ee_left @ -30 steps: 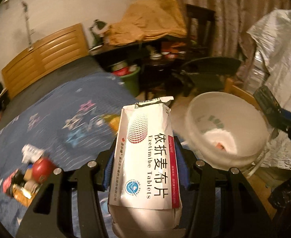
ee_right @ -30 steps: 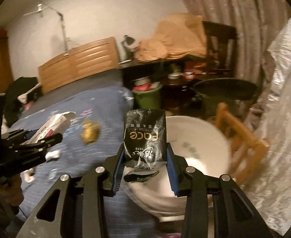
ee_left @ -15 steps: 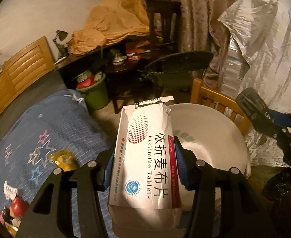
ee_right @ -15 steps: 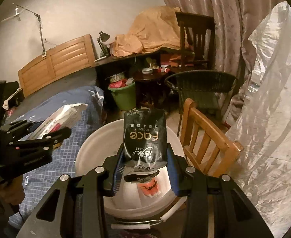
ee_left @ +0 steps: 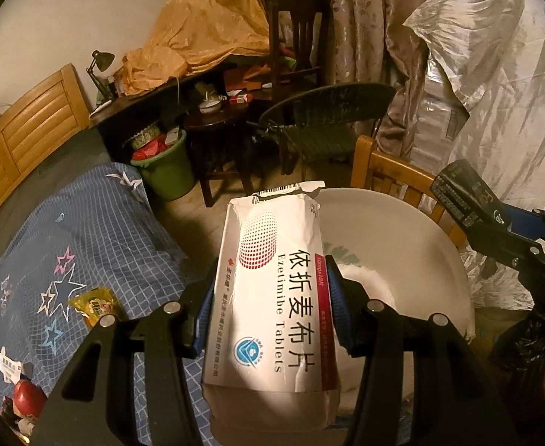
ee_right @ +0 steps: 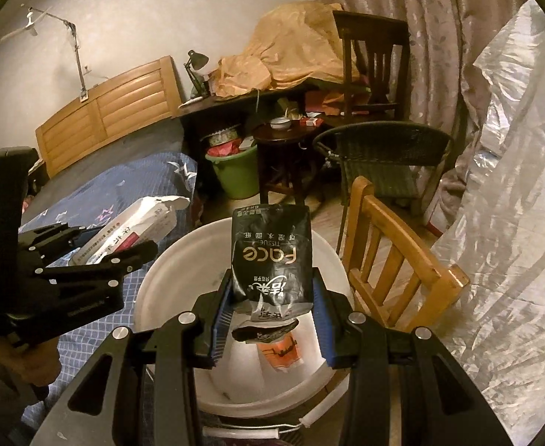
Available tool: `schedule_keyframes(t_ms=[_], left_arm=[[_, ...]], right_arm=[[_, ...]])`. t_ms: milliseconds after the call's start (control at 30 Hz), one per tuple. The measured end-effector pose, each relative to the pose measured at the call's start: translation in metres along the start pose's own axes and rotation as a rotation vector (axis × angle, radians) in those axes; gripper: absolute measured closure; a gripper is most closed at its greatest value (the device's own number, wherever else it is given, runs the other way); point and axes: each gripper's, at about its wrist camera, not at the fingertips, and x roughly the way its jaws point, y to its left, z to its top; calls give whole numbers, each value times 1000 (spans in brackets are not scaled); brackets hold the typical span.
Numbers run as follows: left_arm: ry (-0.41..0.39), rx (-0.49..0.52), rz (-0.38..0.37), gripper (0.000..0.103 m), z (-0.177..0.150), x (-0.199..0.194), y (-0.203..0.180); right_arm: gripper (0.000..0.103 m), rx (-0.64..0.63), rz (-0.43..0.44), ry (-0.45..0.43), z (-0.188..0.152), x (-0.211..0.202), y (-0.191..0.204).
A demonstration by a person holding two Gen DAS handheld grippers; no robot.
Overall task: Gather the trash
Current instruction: 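Carry the medicine box and black snack bag in both tools over the white bucket, then open both tools to drop the box and bag into the bucket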
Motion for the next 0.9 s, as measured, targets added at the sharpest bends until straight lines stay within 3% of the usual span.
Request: schedule_keyframes(t_ms=[767, 867, 900], left_arm=[[30, 0, -36, 52, -2, 18, -3], [20, -6, -42, 47, -1, 21, -1], [23, -11, -35, 36, -1, 24, 0]], right_arm=[[62, 9, 12, 25, 3, 19, -9], [56, -2, 18, 30, 6, 24, -8], [52, -8, 20, 32, 7, 25, -8]])
